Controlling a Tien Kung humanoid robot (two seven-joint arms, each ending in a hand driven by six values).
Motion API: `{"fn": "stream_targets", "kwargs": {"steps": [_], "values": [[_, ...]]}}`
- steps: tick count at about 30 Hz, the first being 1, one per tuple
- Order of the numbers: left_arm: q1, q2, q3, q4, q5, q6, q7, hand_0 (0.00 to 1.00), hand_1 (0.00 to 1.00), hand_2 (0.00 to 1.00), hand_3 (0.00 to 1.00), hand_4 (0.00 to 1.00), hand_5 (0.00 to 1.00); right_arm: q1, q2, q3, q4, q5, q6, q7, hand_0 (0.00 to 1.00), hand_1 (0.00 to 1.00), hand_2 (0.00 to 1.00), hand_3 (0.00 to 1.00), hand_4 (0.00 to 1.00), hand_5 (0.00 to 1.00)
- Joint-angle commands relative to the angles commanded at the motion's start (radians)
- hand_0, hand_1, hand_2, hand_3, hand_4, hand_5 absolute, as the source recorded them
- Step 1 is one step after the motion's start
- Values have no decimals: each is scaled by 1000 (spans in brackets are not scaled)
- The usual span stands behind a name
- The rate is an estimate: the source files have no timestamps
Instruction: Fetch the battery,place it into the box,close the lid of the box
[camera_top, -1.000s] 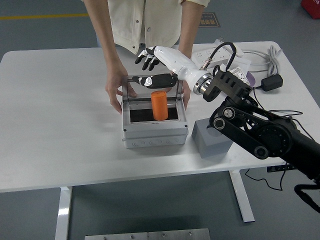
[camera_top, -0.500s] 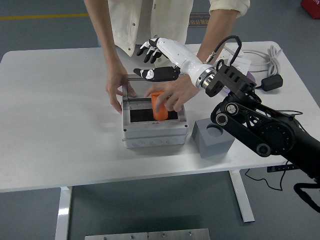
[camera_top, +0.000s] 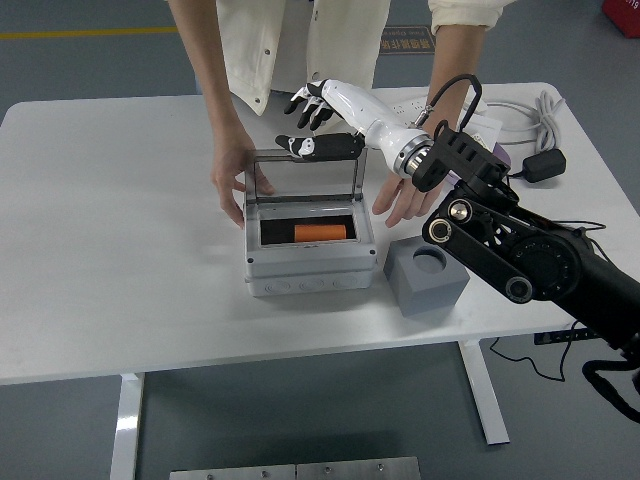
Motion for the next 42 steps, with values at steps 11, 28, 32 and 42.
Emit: {"fn": "stream_targets", "kwargs": {"steps": [11,28,32,42], "values": [[-7,-1,-1,0,6,-2,0,615,742,566,524,185,2,6,36,-67,-112,46,-22,19,721,590,591,683,953,854],[2,-7,-58,0,67,-6,11,616,743,566,524,185,2,23,32,-59,-136,70,-20,23,735,603,596,681,960,880],[1,-8,-59,0,68,-6,11,616,743,566,524,184,2,29,27,-56,-132,78,-16,20,735,608,603,681,961,883],[-2,-7,-51,0,62,-8,11,616,743,566,524,184,2,45,30,-94,-174,117,-25,25,737,608,604,678,962,890]]}}
